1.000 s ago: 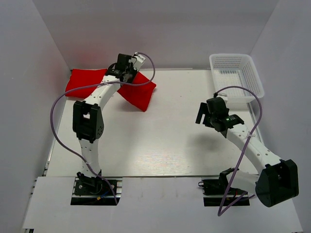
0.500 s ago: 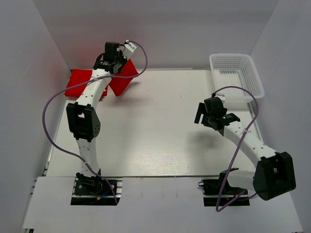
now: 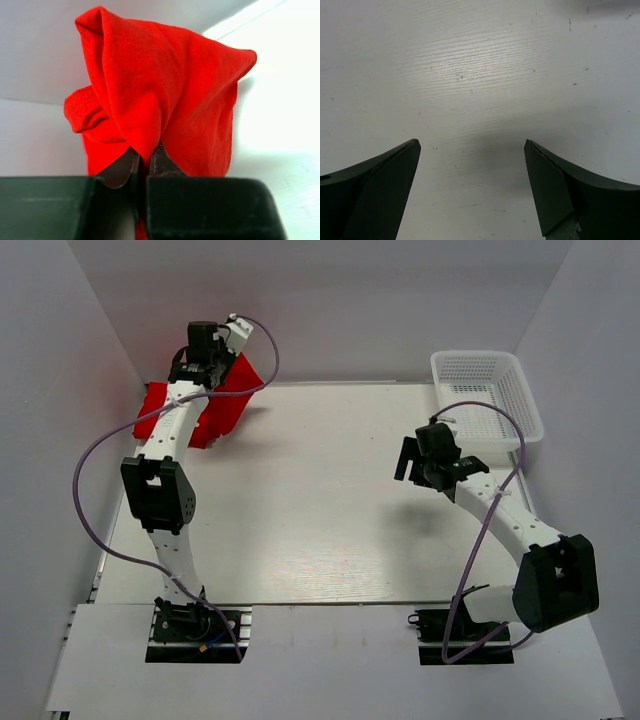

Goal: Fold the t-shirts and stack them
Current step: Put the neatly folded tshirt into the corner of the board with the left arm

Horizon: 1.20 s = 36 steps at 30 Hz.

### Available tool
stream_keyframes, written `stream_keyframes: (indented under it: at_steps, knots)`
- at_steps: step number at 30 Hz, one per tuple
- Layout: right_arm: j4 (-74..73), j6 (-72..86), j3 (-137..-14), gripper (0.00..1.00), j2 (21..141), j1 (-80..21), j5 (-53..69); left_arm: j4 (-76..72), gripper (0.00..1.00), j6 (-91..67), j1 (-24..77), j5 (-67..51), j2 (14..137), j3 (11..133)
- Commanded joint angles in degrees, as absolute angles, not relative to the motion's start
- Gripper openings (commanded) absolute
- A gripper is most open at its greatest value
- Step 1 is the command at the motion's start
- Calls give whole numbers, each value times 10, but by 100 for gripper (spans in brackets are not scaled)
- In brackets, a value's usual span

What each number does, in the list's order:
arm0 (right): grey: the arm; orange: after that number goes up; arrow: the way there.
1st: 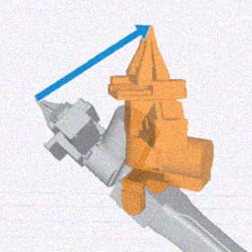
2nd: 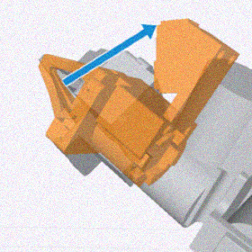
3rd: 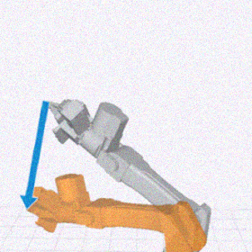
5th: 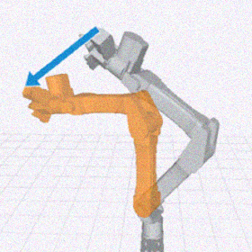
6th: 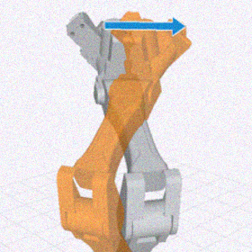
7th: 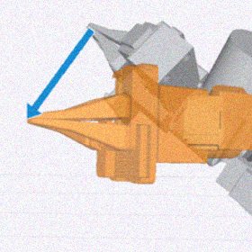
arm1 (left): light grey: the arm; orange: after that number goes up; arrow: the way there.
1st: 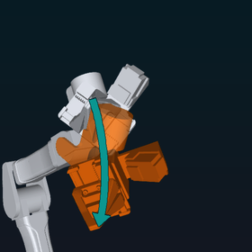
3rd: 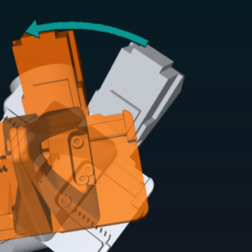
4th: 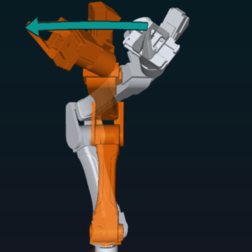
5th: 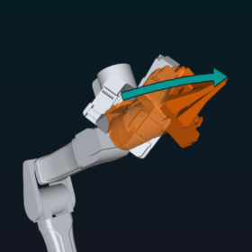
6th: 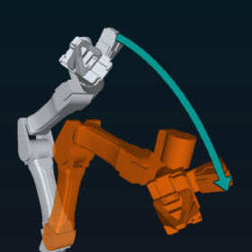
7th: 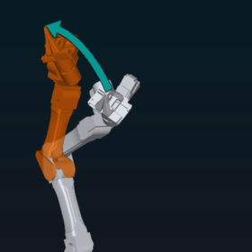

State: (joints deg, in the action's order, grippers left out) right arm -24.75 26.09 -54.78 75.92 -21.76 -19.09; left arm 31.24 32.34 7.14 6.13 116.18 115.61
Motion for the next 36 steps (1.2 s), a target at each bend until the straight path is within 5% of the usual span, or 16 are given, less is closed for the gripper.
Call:
stream_keyframes:
  at_steps: [1, 36]
  knots:
    - [-258, 247, -586, 90, 764, -218, -192, 273, 0, 327, 57, 69, 1086, 1159]
    - [-339, 243, -755, 90, 861, -218, -258, 203, 0, 278, -91, -1, 1251, 1220]
